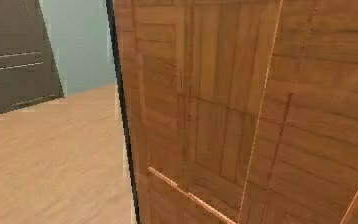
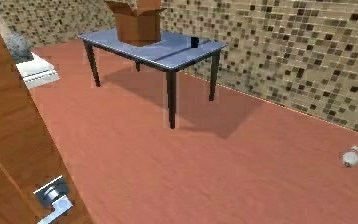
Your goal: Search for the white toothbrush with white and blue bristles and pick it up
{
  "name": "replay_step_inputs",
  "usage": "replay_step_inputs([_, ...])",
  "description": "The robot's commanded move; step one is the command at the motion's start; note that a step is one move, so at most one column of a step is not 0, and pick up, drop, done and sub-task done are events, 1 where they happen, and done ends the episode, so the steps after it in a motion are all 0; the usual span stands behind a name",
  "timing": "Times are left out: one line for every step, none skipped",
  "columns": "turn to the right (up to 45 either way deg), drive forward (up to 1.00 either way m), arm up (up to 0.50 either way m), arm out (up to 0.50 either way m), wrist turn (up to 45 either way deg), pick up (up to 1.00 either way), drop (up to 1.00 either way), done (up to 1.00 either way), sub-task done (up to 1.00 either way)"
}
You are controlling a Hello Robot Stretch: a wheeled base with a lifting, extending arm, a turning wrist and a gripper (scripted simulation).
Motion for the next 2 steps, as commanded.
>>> replay_step_inputs([-45.0,0.0,0.0,0.0,0.0,0.0,0.0,0.0,0.0])
replay_step_inputs([-3.0,0.0,0.0,0.0,0.0,0.0,0.0,0.0,0.0])
